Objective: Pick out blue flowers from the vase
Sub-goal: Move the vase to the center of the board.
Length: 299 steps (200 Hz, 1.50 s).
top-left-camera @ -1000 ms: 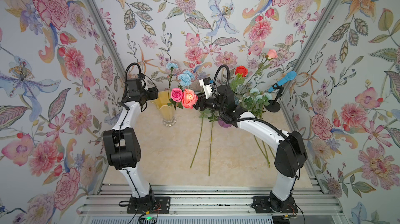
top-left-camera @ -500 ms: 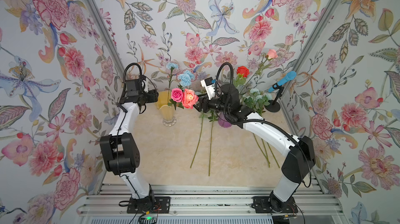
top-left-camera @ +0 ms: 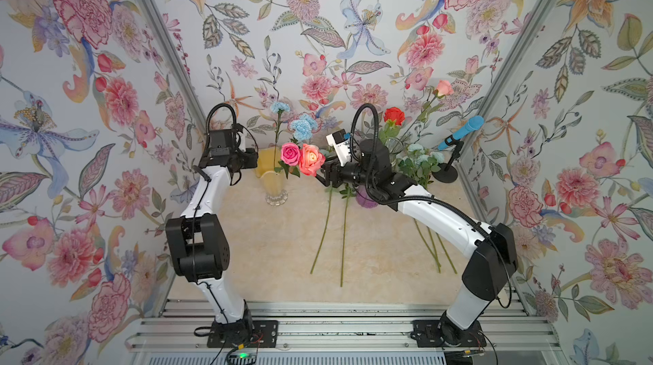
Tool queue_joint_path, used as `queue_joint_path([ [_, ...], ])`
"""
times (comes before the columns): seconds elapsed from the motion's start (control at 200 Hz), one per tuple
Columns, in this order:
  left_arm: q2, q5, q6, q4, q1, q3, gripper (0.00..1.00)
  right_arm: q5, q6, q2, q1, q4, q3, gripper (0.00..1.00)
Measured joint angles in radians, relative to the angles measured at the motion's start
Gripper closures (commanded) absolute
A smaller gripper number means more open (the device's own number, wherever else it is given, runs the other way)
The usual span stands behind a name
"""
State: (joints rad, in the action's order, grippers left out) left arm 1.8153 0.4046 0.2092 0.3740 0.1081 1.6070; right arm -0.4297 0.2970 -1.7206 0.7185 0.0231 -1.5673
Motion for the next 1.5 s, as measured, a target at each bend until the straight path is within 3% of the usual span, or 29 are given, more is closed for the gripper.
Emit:
queue_joint_path([
  [0.21, -0.001, 0.019, 0.015, -0.004, -0.004, -0.001, 1.00, 0.001, -0.006, 0.045, -0.002, -0.001, 0.032, 0.36],
  [0.791, -0.055, 0.076, 0.018, -0.033, -0.003, -0.078, 1.00, -0.028, 0.029, 0.101, -0.085, 0.029, 0.145, 0.36],
  [1.056, 0.003, 0.097, -0.015, 0.122, 0.000, 0.050, 1.00, -0.051, 0.052, 0.137, -0.125, 0.068, 0.166, 0.36],
  [1.286, 0.063, 0.180, -0.055, 0.263, 0.010, 0.170, 1.00, -0.067, 0.065, 0.143, -0.127, 0.071, 0.177, 0.36],
  [1.496, 0.057, 0.247, -0.100, 0.324, 0.010, 0.176, 1.00, -0.082, 0.069, 0.156, -0.145, 0.072, 0.196, 0.36],
])
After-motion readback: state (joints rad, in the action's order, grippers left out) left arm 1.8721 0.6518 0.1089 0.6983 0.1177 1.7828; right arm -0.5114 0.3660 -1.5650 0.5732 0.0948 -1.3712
